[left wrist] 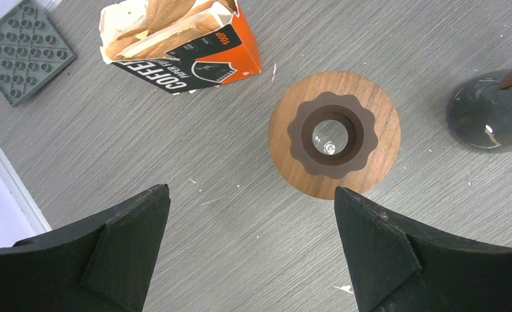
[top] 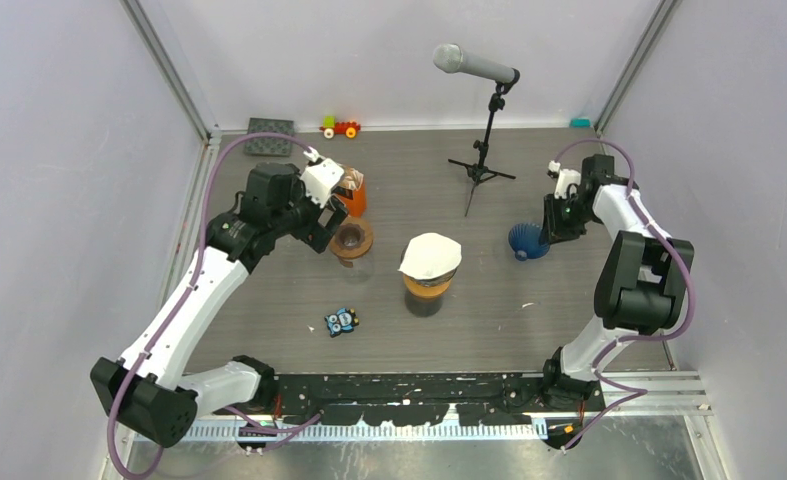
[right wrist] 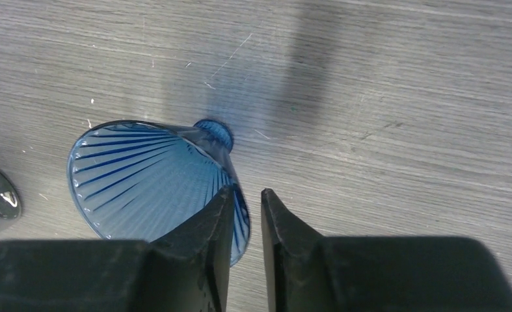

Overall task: Place the coffee filter in the dripper
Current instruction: Pick up the coffee dripper from the center of the board, then place the coffee dripper in the dripper holder.

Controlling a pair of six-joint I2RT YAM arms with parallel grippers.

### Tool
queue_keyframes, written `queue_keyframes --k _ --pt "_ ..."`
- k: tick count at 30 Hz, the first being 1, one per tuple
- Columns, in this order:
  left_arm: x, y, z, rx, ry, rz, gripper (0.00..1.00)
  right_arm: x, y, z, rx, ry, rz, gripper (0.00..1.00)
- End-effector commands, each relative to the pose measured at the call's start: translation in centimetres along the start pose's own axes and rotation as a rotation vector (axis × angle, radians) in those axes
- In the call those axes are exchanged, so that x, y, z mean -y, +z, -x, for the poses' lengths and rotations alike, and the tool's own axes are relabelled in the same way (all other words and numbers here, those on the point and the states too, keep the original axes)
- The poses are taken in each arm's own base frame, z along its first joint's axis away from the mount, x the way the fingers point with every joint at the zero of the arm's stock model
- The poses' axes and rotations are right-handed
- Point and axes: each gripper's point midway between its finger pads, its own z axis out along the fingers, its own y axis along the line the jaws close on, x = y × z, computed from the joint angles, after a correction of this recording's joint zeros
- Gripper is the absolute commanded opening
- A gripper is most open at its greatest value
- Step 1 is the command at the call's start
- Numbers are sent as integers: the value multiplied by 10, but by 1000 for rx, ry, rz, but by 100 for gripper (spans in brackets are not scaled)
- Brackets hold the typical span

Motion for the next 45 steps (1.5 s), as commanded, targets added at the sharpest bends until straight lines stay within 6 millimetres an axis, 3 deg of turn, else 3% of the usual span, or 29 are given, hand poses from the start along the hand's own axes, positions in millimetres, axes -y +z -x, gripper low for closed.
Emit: queue_keyframes --k 1,6,11,20,26,30,34,41,45 --pt "-2 -8 14 67 8 9 100 -4 -9 20 55 -12 25 22" --pt "-3 -9 14 65 10 17 100 -14 -34 38 112 -28 48 1" --pt "-6 -6 12 61 2 35 100 -39 -78 62 208 -39 118 0" --pt "-21 -2 17 75 -18 117 100 -117 -157 98 410 -133 210 1" --pt "-29 -4 25 65 -77 134 100 -199 -186 114 498 -284 247 1" --pt "-36 -9 32 91 -137 152 100 -250 -191 119 520 -370 292 1" --pt "-49 -17 36 135 -262 160 100 -302 -183 116 507 -453 341 1" --pt "-83 -35 34 213 -517 168 100 -369 -159 107 477 -502 402 0" --pt "-84 -38 31 214 -534 171 100 -402 -151 102 449 -519 438 0"
